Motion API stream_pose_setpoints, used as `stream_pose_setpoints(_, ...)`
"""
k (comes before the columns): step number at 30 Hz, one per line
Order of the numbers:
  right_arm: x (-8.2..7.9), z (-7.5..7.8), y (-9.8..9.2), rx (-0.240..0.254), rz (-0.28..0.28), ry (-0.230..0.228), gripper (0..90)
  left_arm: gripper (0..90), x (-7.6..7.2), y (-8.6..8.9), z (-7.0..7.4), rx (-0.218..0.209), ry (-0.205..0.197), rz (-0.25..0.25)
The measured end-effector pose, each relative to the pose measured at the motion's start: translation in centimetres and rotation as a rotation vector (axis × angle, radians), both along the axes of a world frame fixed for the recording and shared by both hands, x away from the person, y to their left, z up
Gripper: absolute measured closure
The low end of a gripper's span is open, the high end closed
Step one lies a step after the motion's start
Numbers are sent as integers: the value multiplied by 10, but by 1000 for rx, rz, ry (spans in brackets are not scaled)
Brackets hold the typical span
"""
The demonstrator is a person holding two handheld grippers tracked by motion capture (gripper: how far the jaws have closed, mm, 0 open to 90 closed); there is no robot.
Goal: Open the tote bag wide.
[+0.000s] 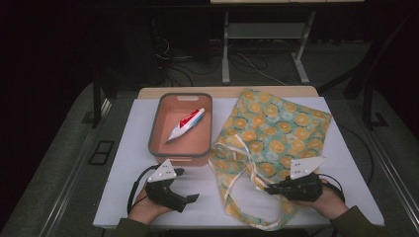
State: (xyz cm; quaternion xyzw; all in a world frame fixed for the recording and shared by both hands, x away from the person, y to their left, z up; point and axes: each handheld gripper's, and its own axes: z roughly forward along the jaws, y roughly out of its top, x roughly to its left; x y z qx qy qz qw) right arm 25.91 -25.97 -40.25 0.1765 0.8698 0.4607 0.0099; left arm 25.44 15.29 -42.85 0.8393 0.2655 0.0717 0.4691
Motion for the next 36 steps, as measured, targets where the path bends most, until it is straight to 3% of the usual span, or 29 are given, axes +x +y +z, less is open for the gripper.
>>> stream_pose_setpoints(4,13,17,-9,63,-81,-61,878,5,0,0,0,0,1,2)
stream_pose_setpoints(6,24,24,-13,62,-141,-88,878,4,1,0,0,1,1,1)
stream_pose_setpoints(11,49,25,-21,24,-280,-94,878,4,1,0,-1,2,1,2)
stream_pose_setpoints(15,73,18,-30,-18,-399,-84,878,4,1,1,0,1,-1,2)
stream_pose_setpoints(22,115,-15,-53,-97,-596,14,878,4,1,1,-1,2,1,2)
stream_pose_setpoints(27,130,-39,-57,-160,-643,74,877,5,1,1,-1,2,2,4)
stream_pose_setpoints(30,131,-45,-58,-189,-636,94,828,4,1,1,0,-2,-1,3)
stream_pose_setpoints(34,127,-33,-61,-123,-658,85,564,4,1,2,0,-2,-2,3)
stream_pose_setpoints(36,121,-19,-62,-80,-659,53,488,4,0,1,0,-2,-1,1)
